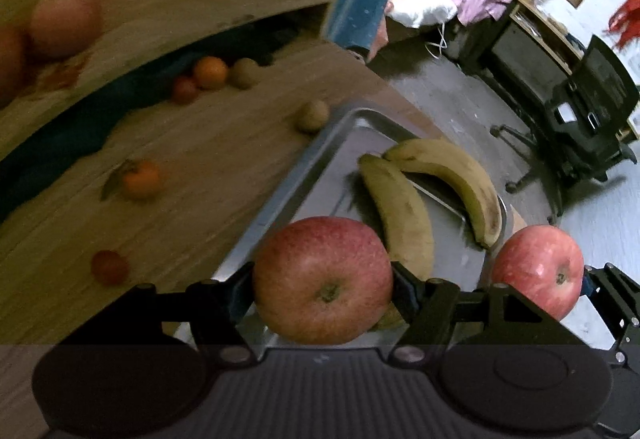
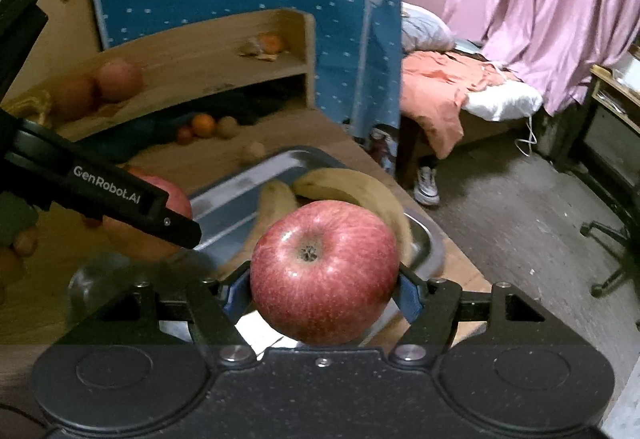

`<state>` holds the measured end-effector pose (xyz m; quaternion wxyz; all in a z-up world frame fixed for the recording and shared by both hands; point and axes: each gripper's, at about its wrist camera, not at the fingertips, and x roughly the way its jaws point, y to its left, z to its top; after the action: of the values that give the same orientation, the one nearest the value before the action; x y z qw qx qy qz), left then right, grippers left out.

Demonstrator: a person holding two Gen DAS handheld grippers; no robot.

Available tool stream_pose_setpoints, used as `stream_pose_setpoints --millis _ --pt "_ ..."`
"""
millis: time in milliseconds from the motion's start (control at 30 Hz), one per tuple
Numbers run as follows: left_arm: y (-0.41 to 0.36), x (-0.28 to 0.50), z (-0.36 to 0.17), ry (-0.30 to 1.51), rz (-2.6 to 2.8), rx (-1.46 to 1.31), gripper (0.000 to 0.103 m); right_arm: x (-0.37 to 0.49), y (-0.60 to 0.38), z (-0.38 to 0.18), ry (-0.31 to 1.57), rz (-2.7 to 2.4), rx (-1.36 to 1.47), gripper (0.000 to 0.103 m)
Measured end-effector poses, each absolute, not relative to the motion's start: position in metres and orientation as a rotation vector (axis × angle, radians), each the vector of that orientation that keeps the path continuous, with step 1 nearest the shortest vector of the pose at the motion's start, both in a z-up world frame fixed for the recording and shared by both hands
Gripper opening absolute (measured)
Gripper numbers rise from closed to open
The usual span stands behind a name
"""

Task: Organize fruits
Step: 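Carry the held red apples in both grippers over the silver tray beside the bananas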

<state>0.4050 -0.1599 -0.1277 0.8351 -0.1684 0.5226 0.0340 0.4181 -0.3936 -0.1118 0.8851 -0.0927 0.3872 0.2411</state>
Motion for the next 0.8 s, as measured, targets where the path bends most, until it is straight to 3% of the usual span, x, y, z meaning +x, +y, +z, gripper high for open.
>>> stream_pose_setpoints --millis 800 --pt "-0.166 0.446 -0.146 1.165 0.132 -0.368 0.074 0.462 -0.391 -0.132 0.849 0.601 -0.195 0.072"
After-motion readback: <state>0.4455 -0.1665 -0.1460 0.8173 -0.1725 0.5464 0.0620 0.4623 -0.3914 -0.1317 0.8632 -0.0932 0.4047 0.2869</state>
